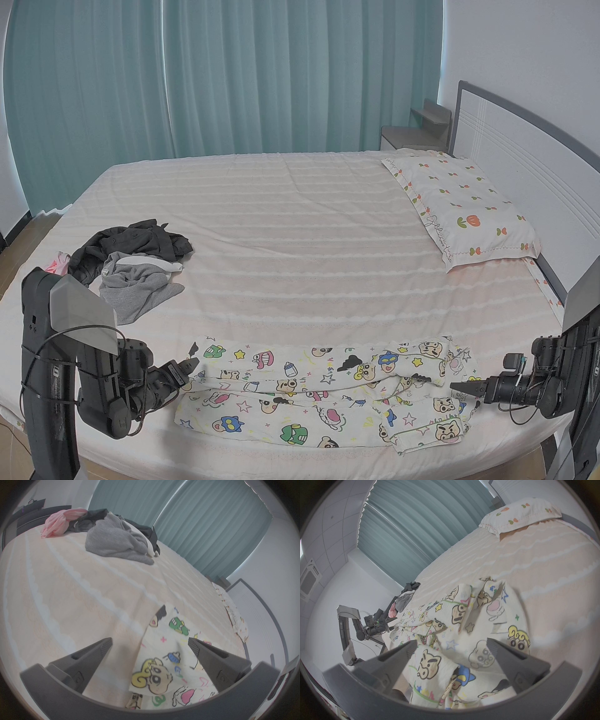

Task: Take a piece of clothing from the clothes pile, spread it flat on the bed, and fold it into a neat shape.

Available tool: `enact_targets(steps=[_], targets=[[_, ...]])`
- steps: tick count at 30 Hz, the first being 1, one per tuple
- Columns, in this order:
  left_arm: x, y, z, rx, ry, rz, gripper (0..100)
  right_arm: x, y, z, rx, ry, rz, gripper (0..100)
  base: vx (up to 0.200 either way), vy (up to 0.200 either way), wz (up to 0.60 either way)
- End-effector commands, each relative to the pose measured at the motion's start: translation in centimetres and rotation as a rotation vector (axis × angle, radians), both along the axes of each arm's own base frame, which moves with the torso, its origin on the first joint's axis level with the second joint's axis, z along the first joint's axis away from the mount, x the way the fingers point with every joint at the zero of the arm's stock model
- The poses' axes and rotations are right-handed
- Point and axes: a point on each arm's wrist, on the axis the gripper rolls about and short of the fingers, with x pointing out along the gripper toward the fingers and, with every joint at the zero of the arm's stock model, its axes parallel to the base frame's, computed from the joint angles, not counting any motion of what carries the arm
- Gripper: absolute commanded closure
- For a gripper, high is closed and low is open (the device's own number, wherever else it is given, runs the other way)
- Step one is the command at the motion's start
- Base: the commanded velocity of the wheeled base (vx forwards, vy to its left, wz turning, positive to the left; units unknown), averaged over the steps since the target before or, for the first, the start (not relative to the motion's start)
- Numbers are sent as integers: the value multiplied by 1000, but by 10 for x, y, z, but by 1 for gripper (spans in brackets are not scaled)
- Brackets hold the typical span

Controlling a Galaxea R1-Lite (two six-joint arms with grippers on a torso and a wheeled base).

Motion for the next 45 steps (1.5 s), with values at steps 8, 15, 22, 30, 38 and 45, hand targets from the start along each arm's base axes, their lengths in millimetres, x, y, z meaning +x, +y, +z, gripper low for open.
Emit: enact_targets(steps=[8, 15, 22, 30, 38, 45], targets=[[-4, 27, 37, -319, -74, 130, 0, 51, 21, 8, 23, -97, -70, 0, 0, 0, 0], [-7, 31, 42, -372, -67, 108, 0, 60, 27, -6, 21, -23, -63, 0, 0, 0, 0], [-10, 30, 40, -369, -52, 107, 0, 51, 28, -7, 14, 15, -70, 0, 0, 0, 0], [-12, 29, 39, -365, -43, 107, 0, 50, 30, -16, -24, 42, -108, 0, 0, 0, 0], [-12, 29, 39, -363, -42, 107, 0, 51, 37, -18, -43, 46, -105, 0, 0, 0, 0], [-12, 29, 39, -361, -44, 108, 0, 59, 46, -22, -61, 23, -97, 0, 0, 0, 0]])
